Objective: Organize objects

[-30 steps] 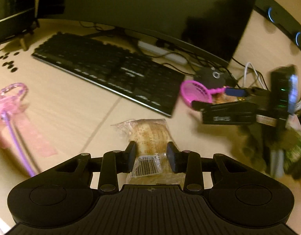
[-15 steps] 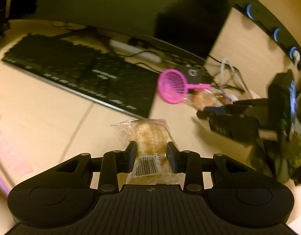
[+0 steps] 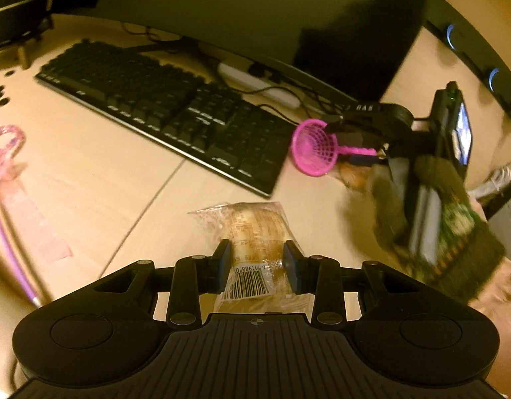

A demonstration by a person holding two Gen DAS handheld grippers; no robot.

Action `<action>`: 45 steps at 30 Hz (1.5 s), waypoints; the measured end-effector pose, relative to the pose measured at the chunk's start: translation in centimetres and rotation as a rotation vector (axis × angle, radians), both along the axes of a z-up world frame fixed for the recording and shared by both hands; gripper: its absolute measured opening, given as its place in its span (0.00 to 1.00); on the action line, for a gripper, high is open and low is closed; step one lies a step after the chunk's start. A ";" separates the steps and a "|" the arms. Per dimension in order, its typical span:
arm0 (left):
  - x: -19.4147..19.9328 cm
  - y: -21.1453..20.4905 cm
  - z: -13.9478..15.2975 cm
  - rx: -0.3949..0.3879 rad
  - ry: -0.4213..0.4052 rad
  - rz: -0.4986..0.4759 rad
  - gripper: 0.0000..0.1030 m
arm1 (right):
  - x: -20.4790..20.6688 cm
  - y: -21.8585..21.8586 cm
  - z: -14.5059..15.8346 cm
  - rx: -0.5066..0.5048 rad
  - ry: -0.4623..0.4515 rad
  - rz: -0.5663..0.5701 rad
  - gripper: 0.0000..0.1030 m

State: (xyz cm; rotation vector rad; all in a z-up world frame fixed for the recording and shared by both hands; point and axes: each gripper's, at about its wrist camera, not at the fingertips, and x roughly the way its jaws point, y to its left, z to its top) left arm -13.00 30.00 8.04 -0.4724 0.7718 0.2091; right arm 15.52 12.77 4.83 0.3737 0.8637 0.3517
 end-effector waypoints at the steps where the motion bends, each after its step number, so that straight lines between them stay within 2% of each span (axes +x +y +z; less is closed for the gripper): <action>1: -0.2 0.1 0.1 0.003 -0.002 0.008 0.36 | 0.7 0.3 -0.1 0.005 0.009 -0.021 0.62; 2: -0.3 0.3 0.3 0.006 -0.005 0.015 0.36 | 1.3 0.6 -0.1 -0.007 0.010 -0.020 0.61; 5: -0.7 0.8 0.4 0.004 -0.017 0.030 0.36 | 2.3 1.2 -0.7 -0.086 0.030 0.031 0.32; 7: -0.6 1.1 0.3 -0.006 -0.021 0.036 0.36 | 2.5 0.4 -1.1 -0.077 0.079 0.101 0.20; 8: -0.4 1.1 0.1 -0.011 -0.021 0.034 0.36 | 2.0 0.0 -1.4 -0.106 0.091 0.129 0.09; 9: -0.2 1.1 0.1 -0.015 -0.022 0.028 0.36 | 1.5 -0.3 -1.7 -0.152 0.099 0.171 0.08; 13: 0.6 0.5 -0.1 -0.028 -0.039 -0.021 0.36 | -2.8 -3.6 -1.4 -0.316 0.047 0.325 0.10; 16: 1.4 -0.1 -0.5 -0.042 -0.040 -0.052 0.36 | -6.1 -6.4 -0.4 -0.473 -0.087 0.383 0.10; 17: 1.6 -0.3 -0.7 -0.045 -0.038 -0.059 0.36 | -6.3 -7.0 0.3 -0.479 -0.115 0.391 0.18; 18: 1.9 -0.4 -0.8 -0.048 -0.036 -0.064 0.36 | -6.8 -8.0 0.7 -0.465 -0.133 0.394 0.32; 20: 2.1 -0.7 -0.9 -0.054 -0.035 -0.075 0.37 | -6.6 -9.1 1.4 -0.437 -0.152 0.364 0.54; 22: 2.1 -0.9 -0.8 -0.053 -0.034 -0.090 0.36 | -6.1 -9.4 1.9 -0.432 -0.188 0.324 0.56; 25: 1.8 -1.2 -0.6 -0.037 -0.032 -0.110 0.36 | -4.2 -8.5 3.1 -0.455 -0.247 0.340 0.59; 27: 1.6 -1.3 -0.5 -0.038 -0.029 -0.114 0.36 | -2.8 -7.1 3.4 -0.497 -0.280 0.433 0.92; 28: 1.5 -1.3 -0.4 -0.039 -0.026 -0.117 0.36 | -2.2 -6.3 3.1 -0.520 -0.289 0.483 0.95; 30: 1.2 -1.8 -0.2 -0.039 -0.022 -0.124 0.36 | -1.0 -5.0 1.7 -0.563 -0.273 0.548 0.96; 31: 1.0 -2.1 -0.1 -0.037 -0.021 -0.130 0.36 | 0.2 -4.5 0.7 -0.586 -0.225 0.557 0.95; 32: 0.9 -2.5 0.0 -0.035 -0.019 -0.138 0.36 | 0.8 -4.3 -0.2 -0.594 -0.183 0.546 0.87; 33: 0.8 -2.9 0.1 -0.034 -0.017 -0.145 0.36 | 1.6 -4.4 -0.9 -0.589 -0.129 0.518 0.67; 35: 0.6 -3.8 0.2 -0.029 -0.012 -0.167 0.36 | 2.1 -5.0 -1.2 -0.557 -0.068 0.448 0.56; 36: 0.5 -4.2 0.2 -0.027 -0.011 -0.179 0.36 | 1.7 -5.5 -0.7 -0.524 -0.057 0.430 0.54; 38: 0.7 -5.3 0.2 -0.026 -0.007 -0.206 0.36 | 0.0 -6.7 1.1 -0.463 -0.090 0.417 0.54; 42: 2.0 -8.3 0.4 -0.016 -0.013 -0.289 0.37 | -6.1 -10.5 7.0 -0.410 -0.228 0.375 0.54; 45: 3.6 -11.3 0.4 -0.023 -0.016 -0.378 0.37 | -10.8 -14.3 9.5 -0.407 -0.283 0.345 0.54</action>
